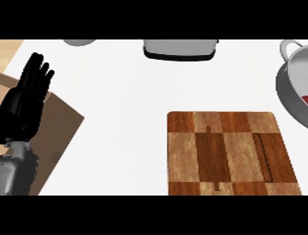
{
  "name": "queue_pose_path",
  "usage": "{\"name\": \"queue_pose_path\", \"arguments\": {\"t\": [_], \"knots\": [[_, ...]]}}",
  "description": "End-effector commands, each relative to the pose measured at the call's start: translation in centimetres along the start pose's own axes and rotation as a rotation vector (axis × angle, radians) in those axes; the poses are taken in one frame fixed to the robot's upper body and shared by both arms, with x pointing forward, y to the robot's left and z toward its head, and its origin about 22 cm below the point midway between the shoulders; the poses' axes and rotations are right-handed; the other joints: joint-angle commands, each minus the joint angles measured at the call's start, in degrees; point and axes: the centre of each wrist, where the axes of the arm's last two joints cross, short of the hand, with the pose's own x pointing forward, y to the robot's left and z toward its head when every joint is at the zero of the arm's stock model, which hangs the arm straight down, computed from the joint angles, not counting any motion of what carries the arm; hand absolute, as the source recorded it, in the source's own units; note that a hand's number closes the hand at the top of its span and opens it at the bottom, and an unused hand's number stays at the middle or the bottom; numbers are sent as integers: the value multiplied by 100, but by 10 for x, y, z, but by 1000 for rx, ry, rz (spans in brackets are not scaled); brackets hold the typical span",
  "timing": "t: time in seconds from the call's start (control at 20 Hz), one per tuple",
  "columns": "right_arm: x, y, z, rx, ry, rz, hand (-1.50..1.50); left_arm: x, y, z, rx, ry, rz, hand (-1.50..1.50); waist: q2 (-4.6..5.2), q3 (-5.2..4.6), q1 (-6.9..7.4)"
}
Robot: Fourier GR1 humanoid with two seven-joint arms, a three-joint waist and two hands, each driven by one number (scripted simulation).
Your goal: Pick the pear from the cutting board and place it in the pot
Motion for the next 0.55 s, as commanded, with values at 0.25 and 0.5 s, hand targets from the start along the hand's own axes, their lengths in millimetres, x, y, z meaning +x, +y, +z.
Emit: {"name": "queue_pose_path", "arguments": {"t": [0.25, 0.5], "knots": [[4, -19, 16, 103, -96, -106, -150, -6, -4, -1, 8, 24, 8, 0, 44, 7, -51], [9, -35, 29, 90, -62, -87, -150, -2, 5, 6, -9, 30, 1, 0, 3, 17, 30]]}}
